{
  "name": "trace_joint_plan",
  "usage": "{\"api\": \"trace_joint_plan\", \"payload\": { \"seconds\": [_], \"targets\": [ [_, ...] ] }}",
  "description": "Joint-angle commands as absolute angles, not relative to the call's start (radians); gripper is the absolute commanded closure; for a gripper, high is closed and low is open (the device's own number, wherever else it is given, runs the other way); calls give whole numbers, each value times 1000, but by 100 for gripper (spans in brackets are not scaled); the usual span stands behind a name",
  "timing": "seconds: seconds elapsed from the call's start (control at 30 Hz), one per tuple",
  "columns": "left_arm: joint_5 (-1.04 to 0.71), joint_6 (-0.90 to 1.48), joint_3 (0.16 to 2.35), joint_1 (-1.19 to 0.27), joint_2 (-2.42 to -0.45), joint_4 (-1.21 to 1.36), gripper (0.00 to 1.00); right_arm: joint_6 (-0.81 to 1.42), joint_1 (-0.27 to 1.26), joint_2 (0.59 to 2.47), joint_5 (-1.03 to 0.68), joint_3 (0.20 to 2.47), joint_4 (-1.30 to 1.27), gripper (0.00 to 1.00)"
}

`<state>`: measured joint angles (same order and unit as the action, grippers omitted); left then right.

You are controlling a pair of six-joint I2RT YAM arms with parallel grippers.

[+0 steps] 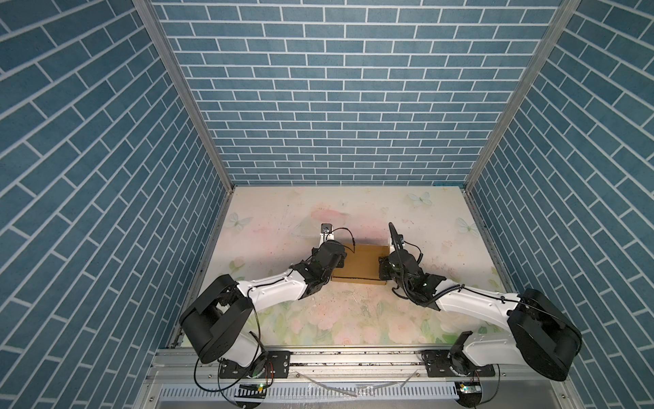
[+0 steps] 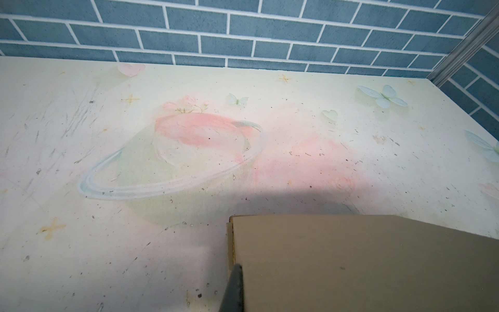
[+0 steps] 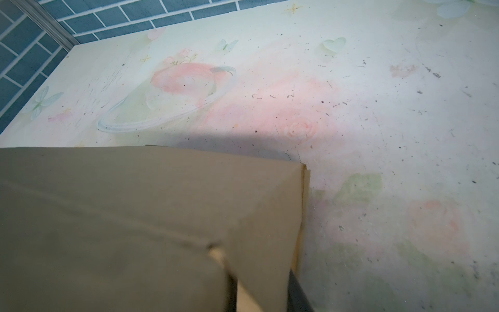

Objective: Fold the paper box

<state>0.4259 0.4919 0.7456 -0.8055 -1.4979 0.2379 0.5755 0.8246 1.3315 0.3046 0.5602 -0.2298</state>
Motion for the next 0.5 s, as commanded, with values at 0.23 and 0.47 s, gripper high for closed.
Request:
{"api": "trace_joint_plan", "payload": {
  "seconds": [0.23, 0.47],
  "targets": [
    [364, 482, 707, -822, -1498, 174, 93, 593, 831, 1296, 328, 556, -199, 64],
    [357, 467, 707, -822, -1496, 181, 93, 584, 823, 1311, 341, 582, -180, 62]
  ]
}}
